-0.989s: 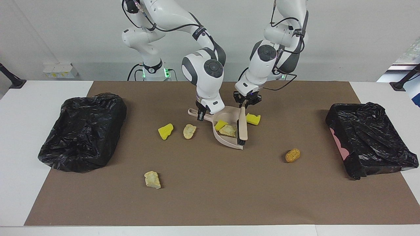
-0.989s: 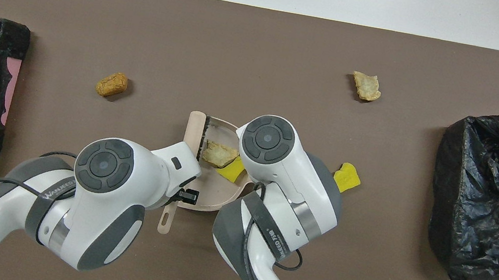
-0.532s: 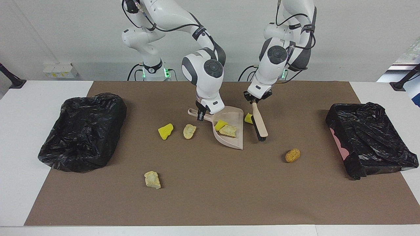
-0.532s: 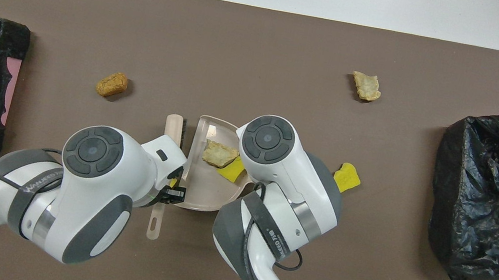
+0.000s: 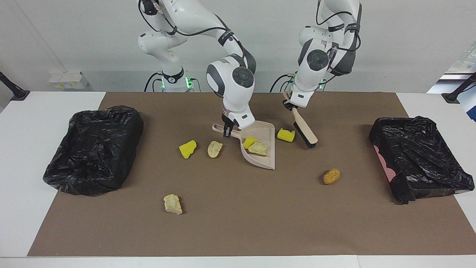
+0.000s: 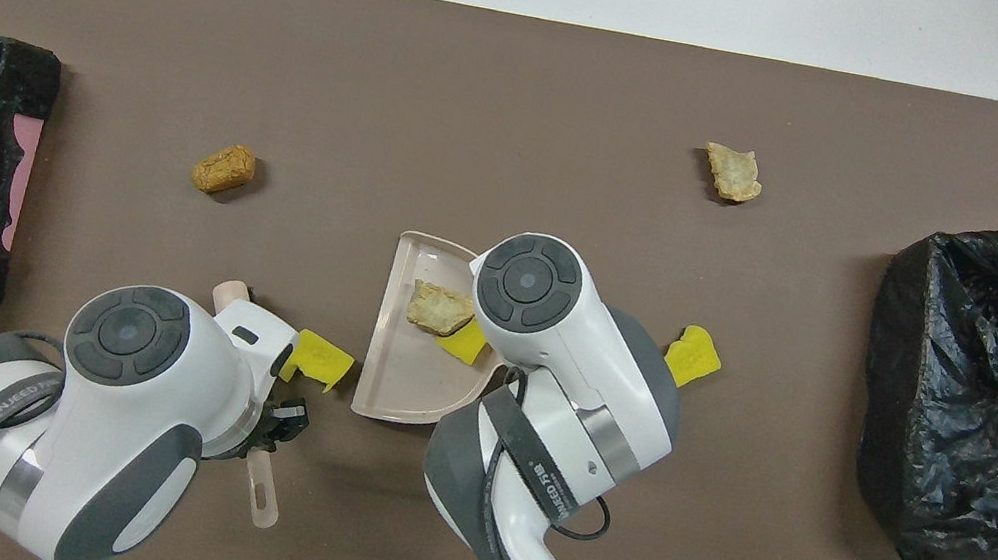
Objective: Sweep and dump trash in bin
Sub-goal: 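Sweep the sponge and bread pieces into the dustpan with the left gripper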
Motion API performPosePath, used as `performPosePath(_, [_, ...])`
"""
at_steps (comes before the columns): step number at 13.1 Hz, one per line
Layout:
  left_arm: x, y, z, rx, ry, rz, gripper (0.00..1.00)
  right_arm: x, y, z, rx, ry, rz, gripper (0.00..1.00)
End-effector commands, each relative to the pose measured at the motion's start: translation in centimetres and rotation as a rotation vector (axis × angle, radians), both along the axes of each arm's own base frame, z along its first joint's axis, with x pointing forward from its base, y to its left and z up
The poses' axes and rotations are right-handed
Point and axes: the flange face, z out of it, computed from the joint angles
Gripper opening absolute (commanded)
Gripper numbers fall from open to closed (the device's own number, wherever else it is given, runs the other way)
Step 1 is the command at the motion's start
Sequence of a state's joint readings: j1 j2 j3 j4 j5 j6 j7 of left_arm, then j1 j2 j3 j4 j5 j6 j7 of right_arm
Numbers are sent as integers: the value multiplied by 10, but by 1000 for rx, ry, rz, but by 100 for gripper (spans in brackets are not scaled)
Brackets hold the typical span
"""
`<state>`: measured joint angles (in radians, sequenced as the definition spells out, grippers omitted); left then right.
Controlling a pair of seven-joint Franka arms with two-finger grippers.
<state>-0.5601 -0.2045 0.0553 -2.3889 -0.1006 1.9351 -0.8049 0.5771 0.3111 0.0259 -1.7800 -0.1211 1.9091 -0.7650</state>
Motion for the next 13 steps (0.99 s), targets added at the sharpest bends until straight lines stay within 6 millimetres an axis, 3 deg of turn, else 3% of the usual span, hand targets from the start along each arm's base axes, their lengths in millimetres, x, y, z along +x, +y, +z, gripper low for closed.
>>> performPosePath(1, [-13, -10, -6, 2, -46, 2, 0, -8, 1, 7, -15, -17, 85, 0])
performPosePath(3, [-3, -18, -7, -31, -76, -10, 0, -9, 3, 7, -11, -22, 90, 0])
performPosePath(5, [6, -39, -9, -72, -97, -57, 0, -17, 17, 9, -3, -31, 113, 0])
performPosePath(8, [15, -55, -5, -168, -160, -178, 0, -15, 18, 9, 6, -42, 108, 0])
performPosePath(10, [14, -67, 2, -185, -171, -227, 0, -16, 18, 9, 5, -40, 108, 0])
performPosePath(13, [33, -73, 23, -203, -206, -221, 0, -16, 18, 9, 4, -41, 103, 0])
